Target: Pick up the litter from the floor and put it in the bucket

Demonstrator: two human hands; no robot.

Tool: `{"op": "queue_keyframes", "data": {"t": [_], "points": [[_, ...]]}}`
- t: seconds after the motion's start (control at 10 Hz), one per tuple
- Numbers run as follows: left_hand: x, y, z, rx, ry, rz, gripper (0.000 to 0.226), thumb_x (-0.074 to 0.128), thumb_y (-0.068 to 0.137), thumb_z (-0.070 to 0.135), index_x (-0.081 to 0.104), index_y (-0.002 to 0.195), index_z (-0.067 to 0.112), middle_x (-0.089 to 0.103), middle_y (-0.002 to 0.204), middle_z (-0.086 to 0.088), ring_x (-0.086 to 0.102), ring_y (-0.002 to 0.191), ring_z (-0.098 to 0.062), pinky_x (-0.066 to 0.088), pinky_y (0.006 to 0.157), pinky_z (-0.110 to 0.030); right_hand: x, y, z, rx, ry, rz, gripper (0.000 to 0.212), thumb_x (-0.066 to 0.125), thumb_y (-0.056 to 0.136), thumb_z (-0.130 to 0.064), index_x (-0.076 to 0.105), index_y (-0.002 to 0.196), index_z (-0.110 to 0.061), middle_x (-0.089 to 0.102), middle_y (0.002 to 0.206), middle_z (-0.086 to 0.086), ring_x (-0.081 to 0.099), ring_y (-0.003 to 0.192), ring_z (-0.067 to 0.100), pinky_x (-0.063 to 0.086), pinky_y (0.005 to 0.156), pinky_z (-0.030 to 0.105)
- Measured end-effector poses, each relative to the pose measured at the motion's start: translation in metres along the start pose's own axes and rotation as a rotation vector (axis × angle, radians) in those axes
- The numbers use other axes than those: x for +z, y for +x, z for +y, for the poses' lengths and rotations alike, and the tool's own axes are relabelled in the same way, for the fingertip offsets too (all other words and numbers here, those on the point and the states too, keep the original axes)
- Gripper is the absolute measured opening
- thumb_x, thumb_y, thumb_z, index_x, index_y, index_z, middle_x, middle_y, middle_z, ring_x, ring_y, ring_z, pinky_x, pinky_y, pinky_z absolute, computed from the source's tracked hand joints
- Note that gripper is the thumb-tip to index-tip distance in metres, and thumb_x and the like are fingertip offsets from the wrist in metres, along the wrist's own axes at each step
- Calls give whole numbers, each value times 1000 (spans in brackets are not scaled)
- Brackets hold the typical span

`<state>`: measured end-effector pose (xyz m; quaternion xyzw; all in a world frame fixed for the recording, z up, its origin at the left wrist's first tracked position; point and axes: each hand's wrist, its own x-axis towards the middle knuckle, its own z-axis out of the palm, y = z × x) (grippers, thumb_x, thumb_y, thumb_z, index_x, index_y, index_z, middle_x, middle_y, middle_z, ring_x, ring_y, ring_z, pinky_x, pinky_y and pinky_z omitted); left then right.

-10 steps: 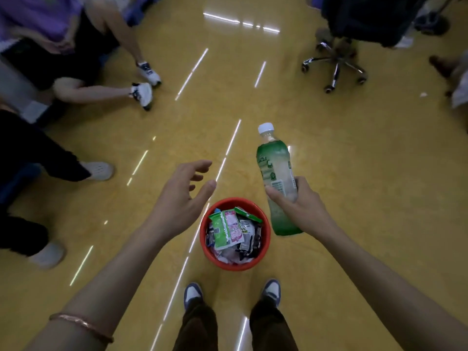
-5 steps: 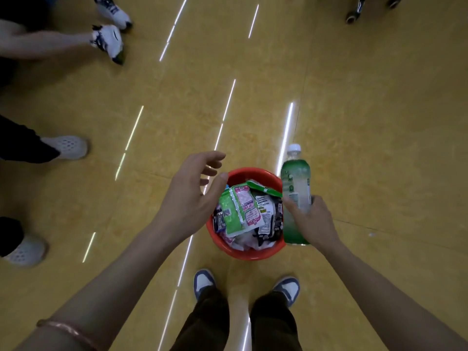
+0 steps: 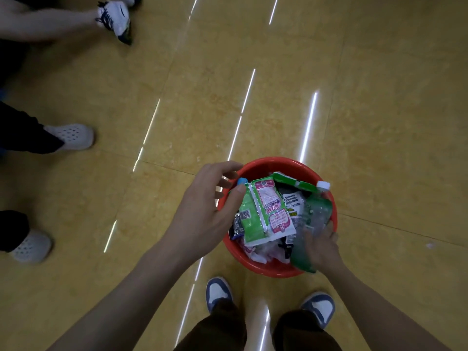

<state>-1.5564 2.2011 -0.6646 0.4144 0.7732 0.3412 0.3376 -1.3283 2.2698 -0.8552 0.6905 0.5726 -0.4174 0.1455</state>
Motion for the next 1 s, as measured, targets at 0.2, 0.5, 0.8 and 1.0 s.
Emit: {"op": "queue_keyframes", "data": {"t": [0.2, 0.5, 0.8, 1.0], "points": [[-4, -5, -7, -9, 26, 7, 26, 54, 93, 24, 48, 114, 37, 53, 110, 17, 51, 102, 4, 44, 84, -10, 16, 31, 6, 74, -10, -64, 62, 31, 98, -47, 25, 144, -6, 26, 141, 31, 33, 127, 41, 35, 101, 43], [-15, -11, 14, 24, 25, 34, 26, 53, 93, 28, 50, 118, 35, 53, 113, 14, 52, 103, 3, 45, 85, -12, -15, 27, 19, 46, -133, -82, 135, 17, 48, -99, 40, 135, 2, 44, 129, 25, 40, 121, 37, 38, 94, 41], [-20, -18, 29, 34, 2, 75, 28, 54, 92, 26, 52, 119, 30, 52, 115, 11, 53, 102, 1, 46, 84, -13, -43, 4, 6, -169, -121, 2, 115, 30, 55, -97, 46, 132, -13, 53, 126, 14, 47, 118, 33, 45, 95, 44], [-28, -32, 54, 20, -33, 55, 29, 52, 92, 29, 53, 121, 26, 51, 114, 8, 52, 103, 3, 44, 82, -6, -89, -55, -39, -342, -36, 45, 99, 46, 64, -87, 42, 137, -20, 49, 128, 8, 43, 125, 25, 44, 99, 46]]}}
